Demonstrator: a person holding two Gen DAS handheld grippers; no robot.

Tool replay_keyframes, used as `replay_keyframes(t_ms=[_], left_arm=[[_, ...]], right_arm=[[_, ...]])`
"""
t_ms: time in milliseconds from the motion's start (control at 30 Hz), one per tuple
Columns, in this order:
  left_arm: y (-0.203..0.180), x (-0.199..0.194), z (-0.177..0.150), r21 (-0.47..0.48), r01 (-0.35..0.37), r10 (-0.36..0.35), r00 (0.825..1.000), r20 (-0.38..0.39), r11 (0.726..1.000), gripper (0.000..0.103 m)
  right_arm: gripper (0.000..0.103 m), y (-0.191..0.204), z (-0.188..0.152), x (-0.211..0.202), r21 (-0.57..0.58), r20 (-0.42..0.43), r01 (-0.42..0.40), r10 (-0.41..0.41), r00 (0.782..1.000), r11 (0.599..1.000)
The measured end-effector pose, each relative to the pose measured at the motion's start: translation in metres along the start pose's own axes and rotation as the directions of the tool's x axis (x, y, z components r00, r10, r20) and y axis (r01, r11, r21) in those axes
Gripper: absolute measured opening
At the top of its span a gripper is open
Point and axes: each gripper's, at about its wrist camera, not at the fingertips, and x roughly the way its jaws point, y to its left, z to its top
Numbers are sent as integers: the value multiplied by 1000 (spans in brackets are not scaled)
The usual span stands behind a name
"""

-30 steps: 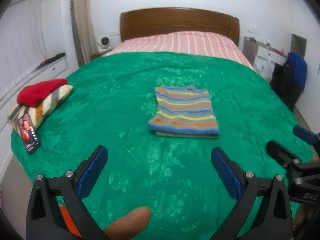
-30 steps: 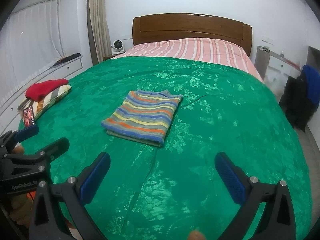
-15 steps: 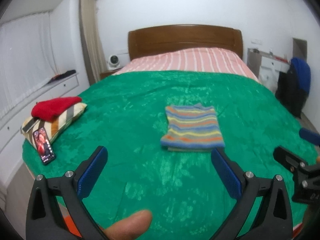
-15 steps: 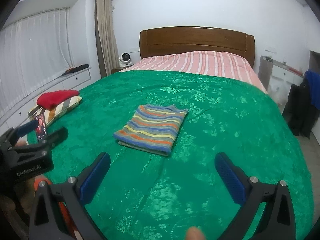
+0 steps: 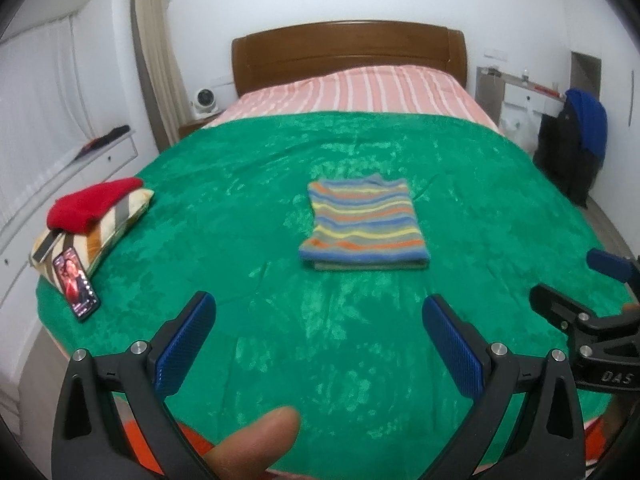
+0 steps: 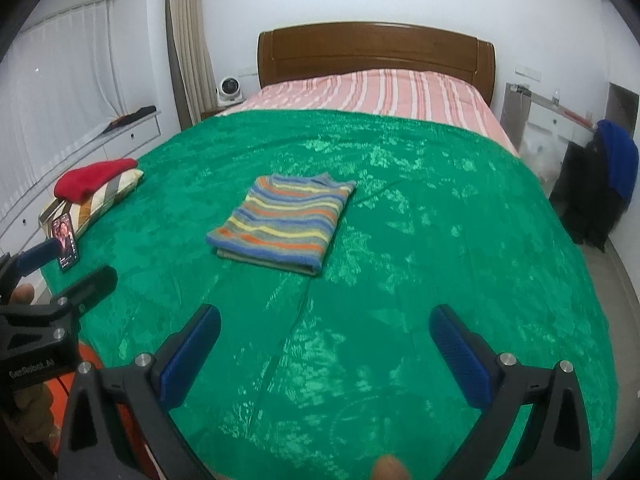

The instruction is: Fold small clothes

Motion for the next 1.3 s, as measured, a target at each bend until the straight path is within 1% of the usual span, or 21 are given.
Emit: replay_keyframes(t_ms=[100,233,467,600,767,1300], left_arm=[[1,1,0,-12,1,-1,1000,-16,1000,103],[4,2,1,-38,20,-21,999,-34,999,103],[5,6,0,-30,-28,26,998,-49,999,103],[2,9,-2,-10,-47,47,998,-52,999,103],[0,7,-1,3,-37,37,998,-46,999,103],[0,5,0,11,-38,38,998,-51,999,103]], right_arm=[[103,1,0,-2,-2,-18,5,-5,1000,1000],[103,4,2,-7,-11,-9,5,-5,1000,1000],[103,6,1,-7,-14,-16,0,0,1000,1000],[103,6,0,-6,-19,-23,5,-5,1000,1000],[103,7,0,-6,-19,-23,6,-7,1000,1000],[103,11,0,-5,-31,-20,1,-2,1000,1000]])
